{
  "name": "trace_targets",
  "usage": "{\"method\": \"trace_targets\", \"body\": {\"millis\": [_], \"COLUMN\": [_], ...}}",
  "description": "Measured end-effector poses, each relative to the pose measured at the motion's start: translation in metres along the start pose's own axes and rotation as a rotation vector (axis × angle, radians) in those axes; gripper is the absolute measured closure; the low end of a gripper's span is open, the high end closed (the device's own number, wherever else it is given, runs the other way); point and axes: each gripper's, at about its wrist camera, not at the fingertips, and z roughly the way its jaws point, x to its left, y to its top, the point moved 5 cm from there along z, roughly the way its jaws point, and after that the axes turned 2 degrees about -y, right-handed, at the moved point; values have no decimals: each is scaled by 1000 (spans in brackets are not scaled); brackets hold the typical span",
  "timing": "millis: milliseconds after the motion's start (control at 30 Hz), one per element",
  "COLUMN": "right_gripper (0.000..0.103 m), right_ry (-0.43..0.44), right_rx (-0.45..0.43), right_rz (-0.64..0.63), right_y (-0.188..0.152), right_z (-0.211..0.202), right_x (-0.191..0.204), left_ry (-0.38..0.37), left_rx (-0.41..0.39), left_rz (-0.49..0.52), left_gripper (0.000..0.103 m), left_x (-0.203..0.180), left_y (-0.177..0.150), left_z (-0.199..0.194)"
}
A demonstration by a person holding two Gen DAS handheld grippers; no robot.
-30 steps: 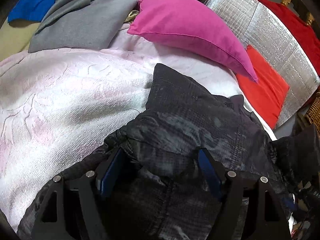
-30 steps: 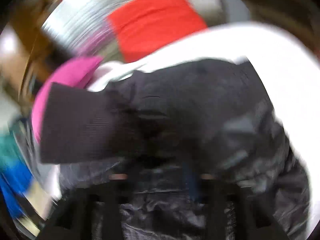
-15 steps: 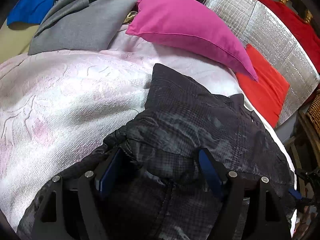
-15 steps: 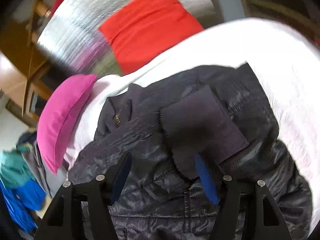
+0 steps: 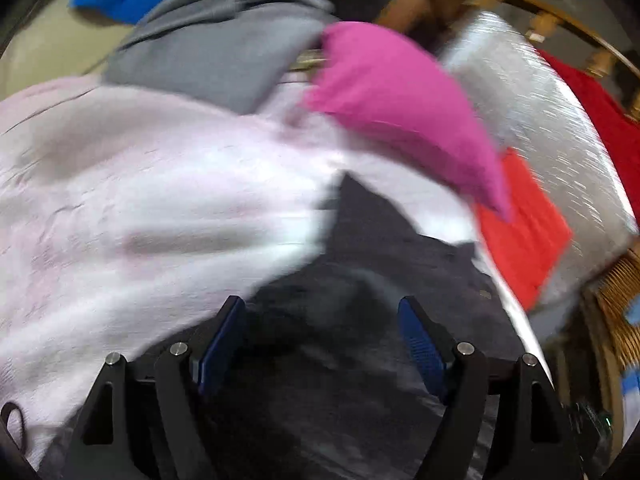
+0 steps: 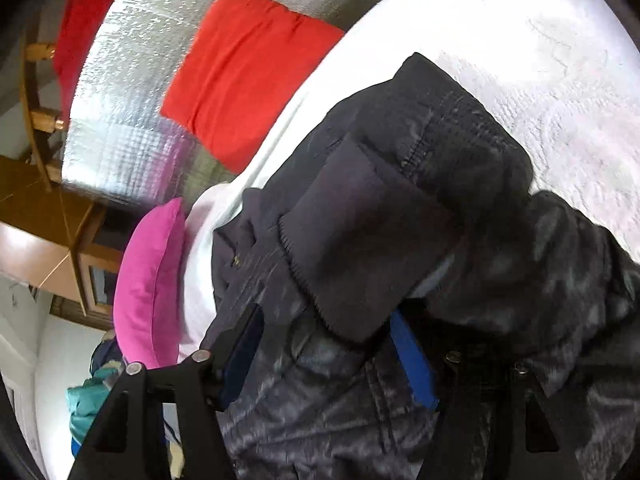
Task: Fold large clothes
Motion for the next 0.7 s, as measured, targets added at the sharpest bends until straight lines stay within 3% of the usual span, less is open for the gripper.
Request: {"method": "trace_targets", "body": {"millis": [33,100,167,267,367,433,533,600,700], "right_gripper": [90,91,91,91,91,91,91,91,91], "right_ry": [-44,-67,-62,-10,-18,-85,-191,-175,-152], "right_rx": [-2,-21,-89,-203,-289,-238,-101,-79,-90], "right_rz": [-29,-112,-235,-359,-448,-482,-389,-332,-344], "right_y": [1,2,0,-8,-20,-27,-32,-33,-33], "right_z": [2,-3,-25,-70,-101,-83,-34,-20,-24], "right_x": [2,15,42,80,89,76,20,-6,-2], "left_ry": [29,97,115,79,2,-27,-46,-43,-18], "left_rx": [-11,-46,-75,-95,-58,-19,33,49,51], "left_rz": [-32,-112,-175,-203,-130,-76,1,2,8], "left_gripper": [25,25,25,25,25,24,24,24,24], "left_x": [9,31,45,44,25,13,3,5,10], "left_y": [3,11,16,20,22,19,16,16,18], "left_z": [0,-7,-15,-22,-16,-7,6,10,16]}}
